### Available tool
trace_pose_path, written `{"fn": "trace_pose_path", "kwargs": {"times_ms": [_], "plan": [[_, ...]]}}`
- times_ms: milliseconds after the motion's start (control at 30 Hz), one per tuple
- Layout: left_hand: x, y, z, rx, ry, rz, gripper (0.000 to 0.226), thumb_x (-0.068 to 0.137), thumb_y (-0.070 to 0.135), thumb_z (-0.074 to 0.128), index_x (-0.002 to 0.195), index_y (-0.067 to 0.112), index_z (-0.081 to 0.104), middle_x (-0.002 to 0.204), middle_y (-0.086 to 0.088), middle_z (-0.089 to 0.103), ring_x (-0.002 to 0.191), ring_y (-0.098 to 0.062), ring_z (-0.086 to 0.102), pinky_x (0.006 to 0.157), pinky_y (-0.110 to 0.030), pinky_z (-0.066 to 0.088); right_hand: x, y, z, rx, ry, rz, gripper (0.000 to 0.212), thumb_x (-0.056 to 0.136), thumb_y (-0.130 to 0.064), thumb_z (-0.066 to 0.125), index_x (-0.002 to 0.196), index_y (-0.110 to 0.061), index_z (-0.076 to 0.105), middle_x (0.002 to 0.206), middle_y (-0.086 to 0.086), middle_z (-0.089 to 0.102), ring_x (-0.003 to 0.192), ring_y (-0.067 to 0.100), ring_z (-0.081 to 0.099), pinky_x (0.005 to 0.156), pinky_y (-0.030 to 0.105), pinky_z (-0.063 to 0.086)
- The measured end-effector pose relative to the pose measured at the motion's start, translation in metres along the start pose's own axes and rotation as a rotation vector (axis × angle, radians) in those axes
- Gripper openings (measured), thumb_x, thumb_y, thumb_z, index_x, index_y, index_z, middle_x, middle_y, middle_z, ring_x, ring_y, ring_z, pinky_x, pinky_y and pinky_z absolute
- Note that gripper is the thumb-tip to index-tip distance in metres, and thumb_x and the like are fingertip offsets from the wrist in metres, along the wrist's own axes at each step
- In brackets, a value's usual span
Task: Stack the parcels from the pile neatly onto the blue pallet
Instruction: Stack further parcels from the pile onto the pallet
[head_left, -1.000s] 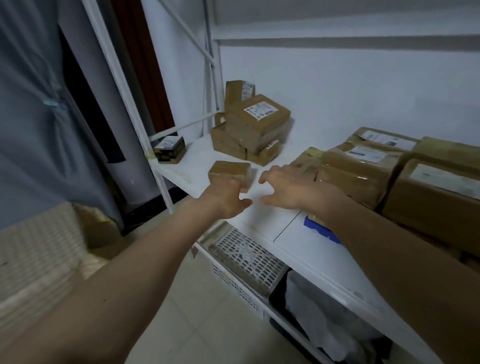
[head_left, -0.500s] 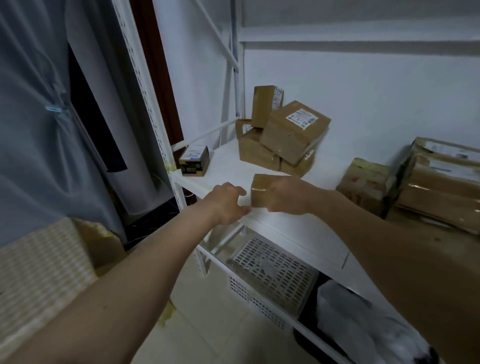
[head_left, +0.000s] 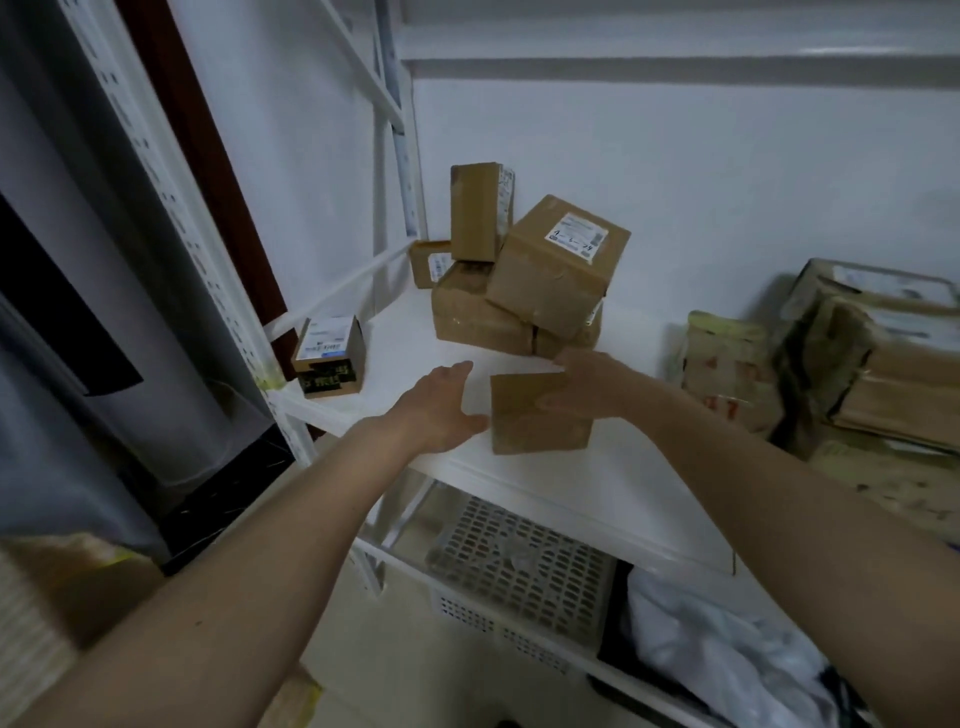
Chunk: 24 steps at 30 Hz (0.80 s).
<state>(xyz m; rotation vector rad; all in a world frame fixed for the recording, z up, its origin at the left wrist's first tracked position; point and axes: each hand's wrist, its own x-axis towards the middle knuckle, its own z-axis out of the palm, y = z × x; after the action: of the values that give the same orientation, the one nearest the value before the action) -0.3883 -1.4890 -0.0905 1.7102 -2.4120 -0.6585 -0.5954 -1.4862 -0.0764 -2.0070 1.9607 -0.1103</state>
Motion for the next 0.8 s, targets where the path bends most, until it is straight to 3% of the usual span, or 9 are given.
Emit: {"fn": "trace_pose_path", "kwargs": {"times_ms": [100,167,233,300,333,467,600,733,800], "plan": [[0.042,0.000,-0.011,-0.033,0.027,0.038,0.081,0.088,0.040,0.063,0.151,0.019,0.016,0.155,-0.007,0.025,0.139,-0.025,0.030,0.103,-0.030,0.030,0.030,0.017,-0.009,0.095,0.014,0.064,0.062,0.086,-0.044,0.061,0.133,-0.007,0.043,0.131,0.012,0.050,0.113,0.028,0.053,0.092,0.036,0.047],[0.074,0.006,-0.021,-0.076,0.052,0.088,0.077,0.086,0.033,0.067,0.148,0.019,0.023,0.149,-0.005,0.034,0.130,-0.026,0.041,0.097,-0.029,0.038,0.050,0.030,-0.015,0.153,0.044,0.061,0.057,0.088,-0.039,0.060,0.133,-0.007,0.046,0.132,0.011,0.050,0.113,0.027,0.052,0.089,0.028,0.044],[0.106,0.013,-0.030,-0.129,0.060,0.142,0.065,0.084,0.024,0.069,0.140,0.014,0.037,0.140,-0.008,0.044,0.125,-0.029,0.047,0.099,-0.037,0.045,0.065,0.038,-0.023,0.250,0.097,0.064,0.041,0.092,-0.029,0.057,0.124,-0.004,0.053,0.126,0.012,0.054,0.104,0.022,0.053,0.074,0.007,0.036],[0.135,0.018,-0.037,-0.155,0.139,0.160,0.061,0.081,0.018,0.073,0.132,0.006,0.043,0.134,-0.018,0.046,0.127,-0.035,0.045,0.102,-0.042,0.042,0.083,0.045,-0.031,0.400,0.163,0.118,0.033,0.092,-0.025,0.057,0.116,-0.002,0.055,0.110,0.012,0.058,0.091,0.020,0.054,0.058,0.005,0.037],[0.147,0.020,-0.040,-0.157,0.190,0.123,0.074,0.078,0.022,0.076,0.137,0.003,0.036,0.140,-0.020,0.040,0.131,-0.036,0.039,0.106,-0.044,0.037,0.090,0.048,-0.035,0.493,0.192,0.171,0.035,0.091,-0.025,0.059,0.117,-0.003,0.053,0.103,0.009,0.058,0.086,0.017,0.055,0.055,0.009,0.038],[0.192,0.021,-0.049,-0.190,0.278,0.079,0.105,0.059,0.045,0.086,0.141,0.013,0.029,0.144,-0.009,0.041,0.131,-0.029,0.040,0.106,-0.048,0.037,0.117,0.057,-0.043,0.888,0.194,0.298,0.052,0.087,-0.024,0.065,0.132,-0.007,0.045,0.119,0.008,0.058,0.101,0.020,0.056,0.077,0.026,0.048],[0.220,0.023,-0.050,-0.204,0.222,0.041,0.118,0.057,0.058,0.083,0.150,0.025,0.018,0.152,-0.003,0.033,0.138,-0.027,0.033,0.110,-0.046,0.032,0.127,0.061,-0.044,1.116,0.218,0.267,0.047,0.086,-0.016,0.064,0.132,-0.012,0.049,0.126,0.006,0.058,0.112,0.022,0.056,0.095,0.034,0.048],[0.234,0.028,-0.048,-0.450,0.155,0.110,0.113,0.063,0.037,0.087,0.151,0.027,0.017,0.150,-0.001,0.036,0.134,-0.022,0.035,0.089,-0.026,0.030,0.133,0.068,-0.045,1.312,0.283,0.245,0.011,0.091,-0.021,0.060,0.102,-0.022,0.058,0.099,-0.005,0.065,0.072,-0.001,0.067,0.056,0.013,0.050],[0.236,0.028,-0.049,-0.534,0.096,0.133,0.111,0.063,0.032,0.088,0.151,0.027,0.020,0.147,0.000,0.040,0.132,-0.021,0.038,0.092,-0.026,0.033,0.133,0.067,-0.044,1.361,0.299,0.273,0.013,0.092,-0.028,0.059,0.103,-0.023,0.054,0.091,-0.008,0.063,0.065,0.000,0.066,0.045,0.011,0.047]]}}
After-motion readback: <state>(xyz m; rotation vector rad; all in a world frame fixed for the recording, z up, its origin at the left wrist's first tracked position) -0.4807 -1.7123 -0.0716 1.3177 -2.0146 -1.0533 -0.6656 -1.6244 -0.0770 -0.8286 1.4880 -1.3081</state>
